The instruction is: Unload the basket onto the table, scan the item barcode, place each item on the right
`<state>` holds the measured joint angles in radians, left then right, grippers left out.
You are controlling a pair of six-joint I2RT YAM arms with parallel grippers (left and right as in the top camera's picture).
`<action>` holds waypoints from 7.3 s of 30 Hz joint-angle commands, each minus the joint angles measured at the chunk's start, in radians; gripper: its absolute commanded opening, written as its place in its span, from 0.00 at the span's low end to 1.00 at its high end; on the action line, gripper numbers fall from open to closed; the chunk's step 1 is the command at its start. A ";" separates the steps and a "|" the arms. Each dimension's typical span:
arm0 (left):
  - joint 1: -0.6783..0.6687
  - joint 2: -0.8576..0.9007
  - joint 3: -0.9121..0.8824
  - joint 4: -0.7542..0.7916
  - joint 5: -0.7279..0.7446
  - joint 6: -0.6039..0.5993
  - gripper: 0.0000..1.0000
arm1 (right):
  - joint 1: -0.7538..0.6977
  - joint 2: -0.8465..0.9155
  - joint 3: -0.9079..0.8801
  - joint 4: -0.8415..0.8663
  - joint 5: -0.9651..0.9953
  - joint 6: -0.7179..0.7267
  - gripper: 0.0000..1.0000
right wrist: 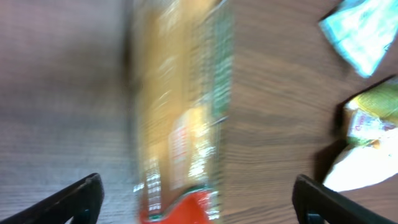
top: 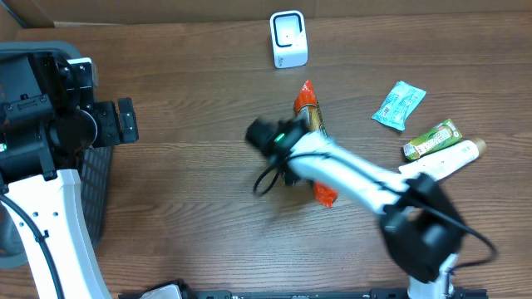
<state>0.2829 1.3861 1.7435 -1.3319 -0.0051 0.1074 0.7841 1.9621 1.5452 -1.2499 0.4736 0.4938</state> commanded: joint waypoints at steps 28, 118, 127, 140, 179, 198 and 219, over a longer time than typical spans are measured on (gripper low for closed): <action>-0.002 0.000 0.008 0.000 -0.003 0.016 1.00 | -0.307 -0.103 -0.278 0.356 -0.656 -0.328 1.00; -0.002 0.000 0.008 0.000 -0.003 0.016 1.00 | 0.044 0.069 0.030 0.031 -0.238 -0.109 0.43; -0.002 0.000 0.008 0.000 -0.003 0.016 1.00 | -0.044 0.044 -0.004 0.021 -0.190 -0.176 0.82; -0.002 0.000 0.008 0.000 -0.003 0.016 1.00 | -0.038 0.045 -0.230 0.219 -0.217 -0.285 0.95; -0.002 0.000 0.008 0.000 -0.003 0.016 1.00 | -0.216 -0.256 -0.018 0.221 -0.758 -0.396 0.04; -0.002 0.000 0.008 0.000 -0.003 0.016 1.00 | -0.584 -0.387 -0.018 0.241 -1.792 -0.762 0.04; -0.002 0.000 0.008 0.000 -0.003 0.016 0.99 | -0.275 -0.247 0.003 0.613 0.027 -0.460 0.04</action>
<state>0.2829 1.3861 1.7435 -1.3319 -0.0048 0.1074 0.4725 1.6604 1.4799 -0.7406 0.0906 0.0849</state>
